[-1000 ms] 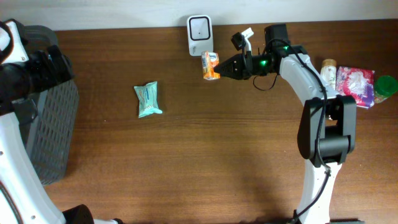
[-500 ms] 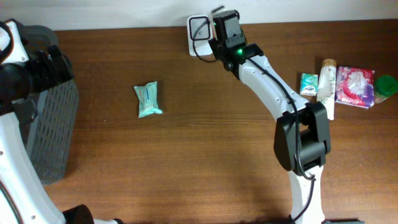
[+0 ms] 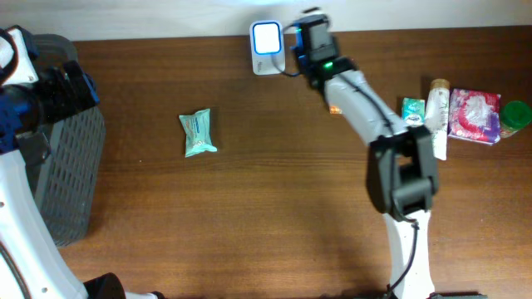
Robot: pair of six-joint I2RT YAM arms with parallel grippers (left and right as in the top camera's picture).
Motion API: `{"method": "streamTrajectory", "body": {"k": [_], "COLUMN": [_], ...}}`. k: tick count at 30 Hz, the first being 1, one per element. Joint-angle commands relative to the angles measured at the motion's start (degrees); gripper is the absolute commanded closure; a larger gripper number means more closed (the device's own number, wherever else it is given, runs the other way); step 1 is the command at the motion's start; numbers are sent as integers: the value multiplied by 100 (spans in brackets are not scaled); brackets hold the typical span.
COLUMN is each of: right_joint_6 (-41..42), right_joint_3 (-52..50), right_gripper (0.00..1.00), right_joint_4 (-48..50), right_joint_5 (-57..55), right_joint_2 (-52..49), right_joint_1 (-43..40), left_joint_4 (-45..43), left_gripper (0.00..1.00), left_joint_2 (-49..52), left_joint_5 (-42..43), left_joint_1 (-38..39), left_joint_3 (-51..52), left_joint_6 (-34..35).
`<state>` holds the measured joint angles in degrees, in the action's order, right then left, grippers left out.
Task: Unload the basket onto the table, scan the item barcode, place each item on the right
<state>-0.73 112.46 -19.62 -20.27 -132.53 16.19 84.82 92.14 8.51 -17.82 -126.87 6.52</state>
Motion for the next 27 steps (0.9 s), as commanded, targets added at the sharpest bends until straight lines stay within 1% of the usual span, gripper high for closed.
{"method": "streamTrajectory", "body": {"k": [1,2,3,4,6,7,8,10,12,14,15,16,17,18,19,20,21,22,23,25,26,27], "right_joint_6": [1392,1388,1388,1344,1217,586,153,-439,-505,-503,-501,-481,-330,-122,-116,-122,-354,-1145,-1915,-2957,-3093,-3307], "right_joint_3": [151,149,131,131,131,127,127,127,127,129,142,181,293,433,726,1156,1453,1515,1493,1458,1438,1432], "right_gripper": [51,52,52,51,47,48,52,52,52,56,59,57,51,43,20,0,1,1,1,1,1,1], "right_joint_4": [-1381,-1829,-2238,-2629,-2889,-2820,-2736,-2601,-2636,-3121,-3536,-4199,-4793,-5191,-5560,-5648,-5506,-5368,-5394,-5633,-5735,-5829], "right_joint_5": [1209,2096,2627,2671,2649,2651,2651,2643,2686,3145,3576,4214,4546,4551,4478,3971,3187,2787,2747,2754,2983,3517], "right_joint_2": [855,850,782,691,511,417,313,-28,-310,-503,-446,-306,-186,-85,33,70,70,70,44,-70,-153,-245], "right_joint_1": [-684,-866,-1010,-1110,-1150,-1143,-1145,-1145,-1172,-1172,-1172,-1169,-1169,-1172,-1176,-1178,-1176,-1176,-1182,-1226,-1294,-1360], "left_joint_4": [15,13,13,13,15,15,15,13,13,13,13,13,13,15,13,13,13,13,15,13,13,13], "left_gripper": [1,1,1,1,1,1,1,1,1,1,1,1,1,1,1,1,1,1,1,1,1,1], "left_joint_2": [-72,-72,-72,-72,-72,-72,-72,-72,-72,-72,-72,-72,-72,-72,-72,-72,-72,-72,-72,-72,-72,-72], "left_joint_5": [0,0,0,0,0,0,0,0,0,0,0,0,0,0,0,0,0,0,0,0,0,0], "left_joint_1": [-24,-24,-24,-24,-24,-24,-24,-24,-24,-24,-24,-24,-24,-24,-24,-24,-24,-24,-17,17,13,13], "left_joint_3": [-57,-57,-57,-57,-57,-57,-57,-57,-57,-57,-57,-57,-57,-57,-57,-57,-57,-57,-57,-57,-57,-57], "left_joint_6": [24,24,24,24,24,24,24,24,24,24,24,24,24,24,24,24,24,24,24,24,24,24]}}
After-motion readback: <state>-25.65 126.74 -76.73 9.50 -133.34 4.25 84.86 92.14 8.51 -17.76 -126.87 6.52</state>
